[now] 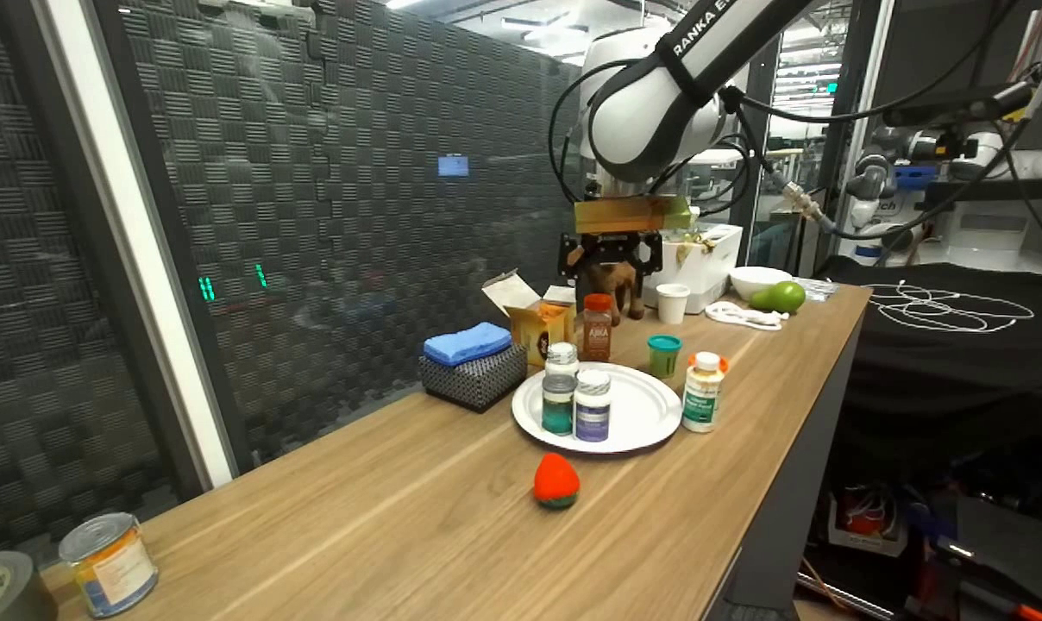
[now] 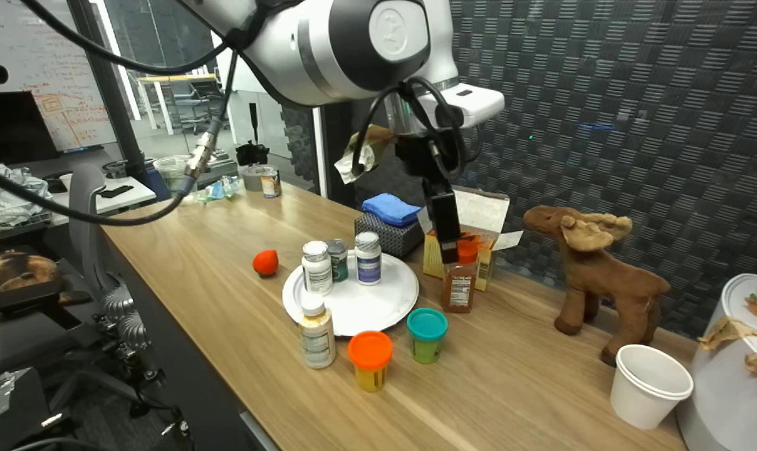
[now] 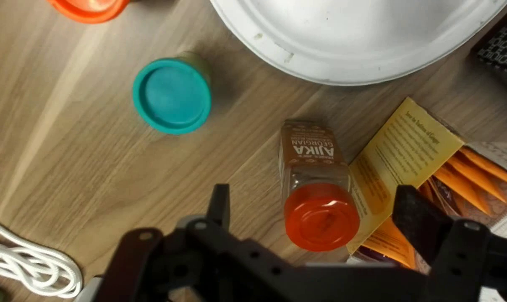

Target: Pick up the bottles and small containers and put them on the white plate.

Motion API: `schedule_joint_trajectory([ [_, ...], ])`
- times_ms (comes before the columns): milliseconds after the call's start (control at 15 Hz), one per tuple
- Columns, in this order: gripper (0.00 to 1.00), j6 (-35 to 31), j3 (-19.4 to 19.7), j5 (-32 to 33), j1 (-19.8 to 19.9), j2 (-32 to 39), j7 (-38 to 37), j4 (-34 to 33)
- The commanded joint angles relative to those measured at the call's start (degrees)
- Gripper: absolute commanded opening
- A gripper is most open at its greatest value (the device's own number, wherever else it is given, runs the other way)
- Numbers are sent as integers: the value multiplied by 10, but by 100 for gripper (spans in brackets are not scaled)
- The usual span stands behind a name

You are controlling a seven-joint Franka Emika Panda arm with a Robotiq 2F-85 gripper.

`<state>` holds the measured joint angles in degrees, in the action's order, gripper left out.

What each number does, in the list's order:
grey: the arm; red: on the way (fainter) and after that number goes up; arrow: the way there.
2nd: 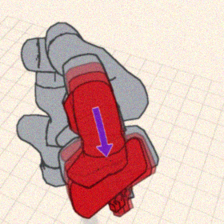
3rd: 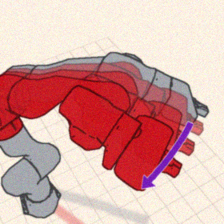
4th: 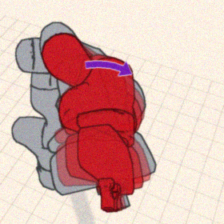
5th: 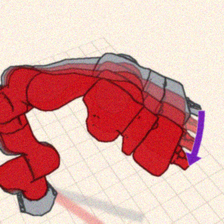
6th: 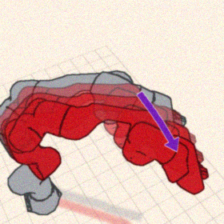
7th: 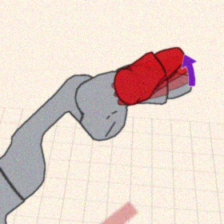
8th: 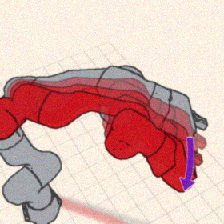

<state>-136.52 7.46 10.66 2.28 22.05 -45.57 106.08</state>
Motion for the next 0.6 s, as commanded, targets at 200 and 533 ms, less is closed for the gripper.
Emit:
schedule_joint_trajectory([
  [200,72,23,10,-53,5,48,38,-66],
  [533,34,24,15,-52,1,46,36,-71],
])
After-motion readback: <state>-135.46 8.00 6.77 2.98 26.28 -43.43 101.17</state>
